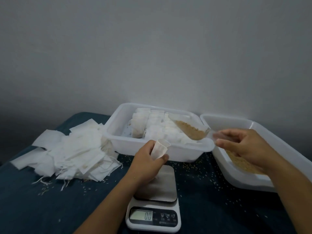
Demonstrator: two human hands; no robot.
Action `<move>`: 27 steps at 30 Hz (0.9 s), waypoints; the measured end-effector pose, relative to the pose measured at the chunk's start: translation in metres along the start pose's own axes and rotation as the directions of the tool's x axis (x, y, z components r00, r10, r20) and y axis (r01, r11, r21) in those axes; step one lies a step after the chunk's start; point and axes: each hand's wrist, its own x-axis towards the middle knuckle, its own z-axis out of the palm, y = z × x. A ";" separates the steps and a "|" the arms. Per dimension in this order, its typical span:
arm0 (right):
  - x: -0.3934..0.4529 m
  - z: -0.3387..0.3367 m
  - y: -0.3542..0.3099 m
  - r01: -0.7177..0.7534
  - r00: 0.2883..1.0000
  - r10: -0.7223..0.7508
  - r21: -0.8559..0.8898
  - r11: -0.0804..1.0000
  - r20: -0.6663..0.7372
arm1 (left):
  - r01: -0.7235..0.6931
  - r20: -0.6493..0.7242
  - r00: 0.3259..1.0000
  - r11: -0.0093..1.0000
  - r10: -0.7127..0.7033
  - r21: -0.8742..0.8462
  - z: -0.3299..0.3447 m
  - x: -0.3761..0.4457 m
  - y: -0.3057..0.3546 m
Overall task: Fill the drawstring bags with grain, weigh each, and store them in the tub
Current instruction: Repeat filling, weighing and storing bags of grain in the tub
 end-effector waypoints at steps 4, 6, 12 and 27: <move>-0.003 -0.003 -0.013 0.019 0.994 -0.010 -0.088 0.996 0.109 | -0.001 -0.028 1.000 0.994 -0.002 -0.113 -0.001 0.002 -0.001; -0.005 -0.005 -0.020 0.040 0.991 -0.023 -0.133 0.990 0.129 | 0.001 -0.032 0.999 0.990 -0.006 -0.142 -0.001 0.002 -0.003; -0.004 -0.010 -0.038 0.088 0.981 -0.037 -0.264 0.961 0.193 | 0.021 -0.034 0.999 0.996 -0.024 -0.082 0.000 0.002 -0.004; 0.005 -0.018 -0.081 0.175 0.953 -0.013 -0.511 0.842 0.304 | -0.141 0.070 0.988 0.989 0.138 0.042 0.001 -0.002 -0.004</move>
